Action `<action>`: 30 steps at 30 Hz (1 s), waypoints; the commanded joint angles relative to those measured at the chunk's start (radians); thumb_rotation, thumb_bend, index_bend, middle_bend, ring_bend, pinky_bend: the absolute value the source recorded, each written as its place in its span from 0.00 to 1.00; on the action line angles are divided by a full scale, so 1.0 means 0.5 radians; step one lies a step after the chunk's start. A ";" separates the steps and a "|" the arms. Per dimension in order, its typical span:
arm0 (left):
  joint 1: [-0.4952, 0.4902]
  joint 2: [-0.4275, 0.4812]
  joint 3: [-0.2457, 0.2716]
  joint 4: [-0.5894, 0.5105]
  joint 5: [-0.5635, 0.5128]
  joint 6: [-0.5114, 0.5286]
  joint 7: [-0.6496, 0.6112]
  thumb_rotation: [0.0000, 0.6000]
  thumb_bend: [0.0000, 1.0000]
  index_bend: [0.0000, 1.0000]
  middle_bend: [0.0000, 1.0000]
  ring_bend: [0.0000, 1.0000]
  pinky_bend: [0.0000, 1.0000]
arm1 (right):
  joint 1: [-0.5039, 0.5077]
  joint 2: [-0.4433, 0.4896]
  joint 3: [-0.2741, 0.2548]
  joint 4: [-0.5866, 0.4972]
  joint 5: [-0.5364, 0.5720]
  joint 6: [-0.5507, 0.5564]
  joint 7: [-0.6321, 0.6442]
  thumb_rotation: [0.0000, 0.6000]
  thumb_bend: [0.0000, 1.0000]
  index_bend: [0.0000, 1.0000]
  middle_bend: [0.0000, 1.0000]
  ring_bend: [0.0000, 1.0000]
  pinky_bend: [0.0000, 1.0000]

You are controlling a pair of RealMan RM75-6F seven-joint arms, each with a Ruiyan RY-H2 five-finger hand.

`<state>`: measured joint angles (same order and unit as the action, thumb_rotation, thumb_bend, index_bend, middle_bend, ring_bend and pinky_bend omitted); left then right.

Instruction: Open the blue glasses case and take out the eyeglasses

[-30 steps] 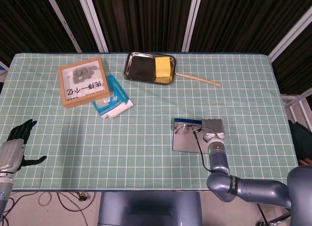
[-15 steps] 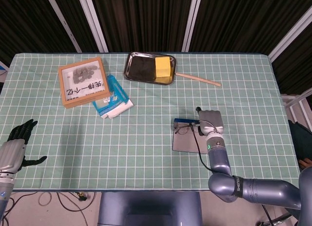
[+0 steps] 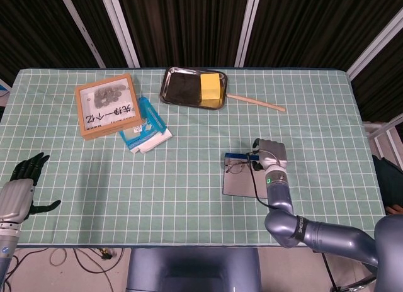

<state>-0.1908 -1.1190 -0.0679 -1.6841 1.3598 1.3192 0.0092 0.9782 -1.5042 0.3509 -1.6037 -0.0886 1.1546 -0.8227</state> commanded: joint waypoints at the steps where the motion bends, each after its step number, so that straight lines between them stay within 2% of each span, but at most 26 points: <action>1: 0.002 -0.012 0.000 0.018 0.031 0.030 0.019 1.00 0.01 0.00 0.00 0.00 0.00 | 0.003 -0.027 0.014 0.043 0.037 -0.028 0.020 1.00 0.44 0.34 0.97 1.00 1.00; 17: 0.004 -0.034 -0.006 0.050 0.041 0.049 0.015 1.00 0.01 0.00 0.00 0.00 0.00 | 0.043 -0.129 0.064 0.253 0.172 -0.144 0.037 1.00 0.49 0.36 0.97 1.00 1.00; 30: 0.002 -0.037 -0.008 0.047 0.026 0.041 0.022 1.00 0.01 0.00 0.00 0.00 0.00 | 0.042 -0.145 0.061 0.298 0.216 -0.174 0.025 1.00 0.53 0.38 0.97 1.00 1.00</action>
<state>-0.1896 -1.1373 -0.0721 -1.6607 1.3728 1.3396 0.0200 0.9991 -1.5769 0.3816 -1.4545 0.0190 1.0681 -0.8098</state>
